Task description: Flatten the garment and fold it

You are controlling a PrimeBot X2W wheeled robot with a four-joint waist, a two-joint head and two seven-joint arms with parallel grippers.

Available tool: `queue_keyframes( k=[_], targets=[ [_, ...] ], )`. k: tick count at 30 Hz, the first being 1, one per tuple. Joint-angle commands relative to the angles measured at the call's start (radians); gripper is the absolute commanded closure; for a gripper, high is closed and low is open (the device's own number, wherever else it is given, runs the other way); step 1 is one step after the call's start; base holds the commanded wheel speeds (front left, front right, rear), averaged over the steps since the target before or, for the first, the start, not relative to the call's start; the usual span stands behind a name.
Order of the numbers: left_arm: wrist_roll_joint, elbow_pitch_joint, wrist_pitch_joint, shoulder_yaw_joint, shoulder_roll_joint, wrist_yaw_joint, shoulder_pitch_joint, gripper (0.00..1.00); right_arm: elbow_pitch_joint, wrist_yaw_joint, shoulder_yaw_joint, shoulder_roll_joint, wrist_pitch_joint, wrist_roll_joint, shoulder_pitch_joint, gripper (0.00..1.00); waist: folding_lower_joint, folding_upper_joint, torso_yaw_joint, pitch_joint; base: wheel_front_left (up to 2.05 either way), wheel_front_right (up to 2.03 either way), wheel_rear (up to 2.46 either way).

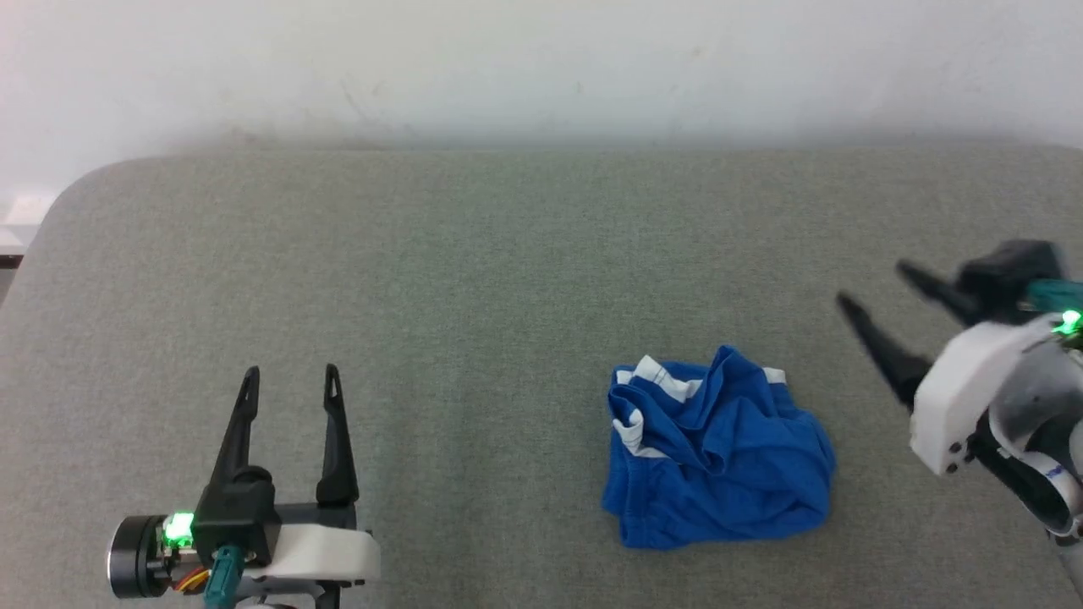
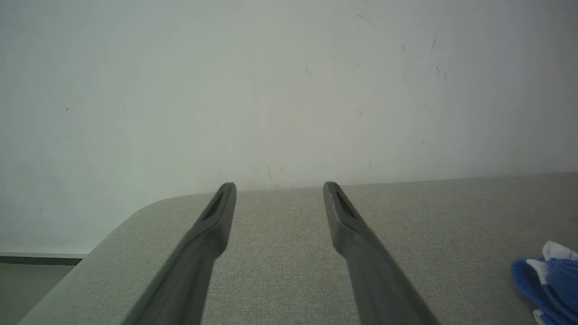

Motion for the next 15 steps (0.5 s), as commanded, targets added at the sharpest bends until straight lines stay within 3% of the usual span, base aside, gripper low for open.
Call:
queue_keyframes(
  k=[1,4,7,15],
  targets=[
    [0.011,0.003,-0.005,-0.003,-0.006,-0.001,-0.012,0.00,0.007,-0.002,0.066,-0.050,0.089,0.058,-0.039,0.00,-0.0001,0.0001,0.017,0.016,0.00,0.00,0.00],
    [0.014,0.006,-0.005,-0.013,-0.010,-0.003,-0.019,0.00,0.027,-0.002,0.187,-0.133,0.255,0.164,-0.088,0.00,-0.0001,0.0001,0.033,0.033,0.00,0.00,0.00],
    [0.010,0.012,-0.005,-0.027,-0.012,-0.018,-0.033,0.00,0.060,-0.002,0.271,-0.172,0.361,0.254,-0.124,0.00,-0.0001,0.0001,0.049,0.052,0.00,0.00,0.00],
    [-0.025,0.066,-0.005,-0.037,-0.022,-0.086,-0.053,0.00,0.239,-0.002,0.388,-0.136,0.381,0.371,-0.151,0.00,-0.0001,0.0001,0.095,0.087,0.00,0.00,0.00]
  ],
)
